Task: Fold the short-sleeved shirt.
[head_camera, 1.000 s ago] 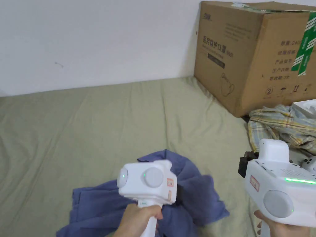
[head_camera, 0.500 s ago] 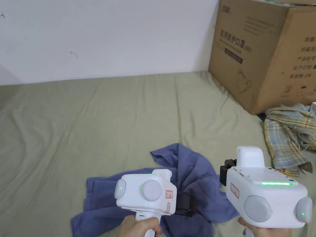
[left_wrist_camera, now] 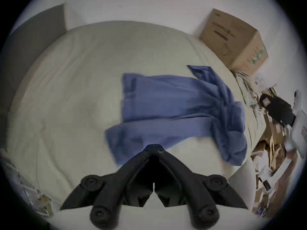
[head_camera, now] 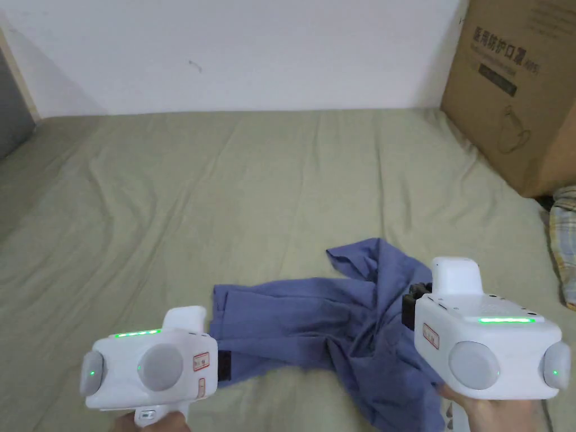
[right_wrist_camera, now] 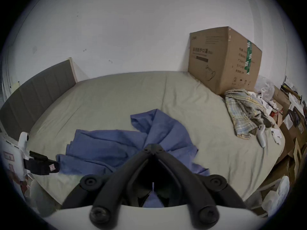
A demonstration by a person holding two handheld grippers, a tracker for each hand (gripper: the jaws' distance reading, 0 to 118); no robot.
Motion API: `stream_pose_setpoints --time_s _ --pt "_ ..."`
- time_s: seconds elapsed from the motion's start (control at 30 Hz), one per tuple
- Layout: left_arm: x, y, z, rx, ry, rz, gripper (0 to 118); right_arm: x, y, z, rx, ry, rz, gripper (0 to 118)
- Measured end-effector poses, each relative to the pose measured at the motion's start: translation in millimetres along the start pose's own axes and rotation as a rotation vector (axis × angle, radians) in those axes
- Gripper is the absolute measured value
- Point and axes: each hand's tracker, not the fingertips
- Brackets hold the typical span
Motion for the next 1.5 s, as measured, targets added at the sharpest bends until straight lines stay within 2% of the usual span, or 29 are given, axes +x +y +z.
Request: stream_pose_setpoints --time_s 0.1,0.13,0.17,0.2,0.23,0.27,0.4,0.47,0.5,0.53,0.57,0.67,0.7,0.73,0.8,0.87,0.9,1.0,1.1,1.23,1.4,1.5 --pt "-17 -2 -1 -0.014 0.052 0.008 4 -8 -2 -5 -0.015 0.011 0.017 0" --pt "-20 -1 -4 -0.023 0.087 -0.008 19 -11 0 -4 -0.019 0.011 0.022 0" --pt "-22 1 -7 -0.023 0.091 -0.016 46 -12 0 -5 -0.021 0.013 0.023 0" --pt "-21 3 -9 -0.027 0.094 -0.023 84 -13 1 -6 -0.023 0.015 0.021 0" --pt "-19 5 -10 -0.024 0.096 -0.025 101 -13 2 -7 -0.027 0.017 0.017 0" --pt "-19 7 -11 -0.006 0.090 -0.022 104 -12 2 -8 -0.029 0.020 0.014 0" --pt "-13 17 -37 -0.045 0.038 -0.008 102 -8 1 -13 -0.048 0.007 0.009 0" --pt "-6 10 -60 -0.103 0.019 -0.015 94 -4 -1 -15 -0.057 0.004 -0.009 0" --pt "0 5 -67 -0.102 0.103 -0.063 92 -2 -2 -16 -0.062 0.004 -0.018 0" --pt "8 -2 -68 -0.036 0.147 -0.147 91 1 -5 -20 -0.069 0.003 -0.026 0" --pt "16 -6 -64 -0.026 0.178 -0.174 87 3 -6 -23 -0.078 -0.004 -0.033 0" --pt "30 -8 -51 0.011 0.259 -0.214 36 8 -7 -26 -0.092 -0.010 -0.033 0" --pt "32 -7 -50 0.004 0.267 -0.230 15 9 -6 -27 -0.097 -0.012 -0.030 0" --pt "31 -6 -47 -0.004 0.263 -0.230 10 12 -3 -30 -0.100 -0.019 -0.028 0" --pt "29 -3 -41 -0.022 0.226 -0.206 9 21 4 -34 -0.102 -0.012 -0.053 0" --pt "27 -1 -31 -0.015 0.186 -0.181 9 34 18 -42 -0.112 0.074 -0.068 0" --pt "28 0 -27 -0.016 0.176 -0.181 9 38 25 -47 -0.116 0.065 -0.060 13" --pt "30 0 -17 -0.005 0.157 -0.188 9 50 55 -78 -0.186 0.088 -0.040 81" --pt "29 -2 -12 -0.012 0.130 -0.175 9 66 80 -123 -0.225 0.086 -0.061 82" --pt "22 -2 -9 -0.042 0.099 -0.151 9 84 98 -186 -0.320 0.031 -0.030 82" --pt "18 0 -7 -0.068 0.080 -0.129 9 95 77 -251 -0.519 0.022 -0.049 82" --pt "18 2 -6 -0.071 0.079 -0.126 9 97 66 -258 -0.472 0.021 -0.062 78"
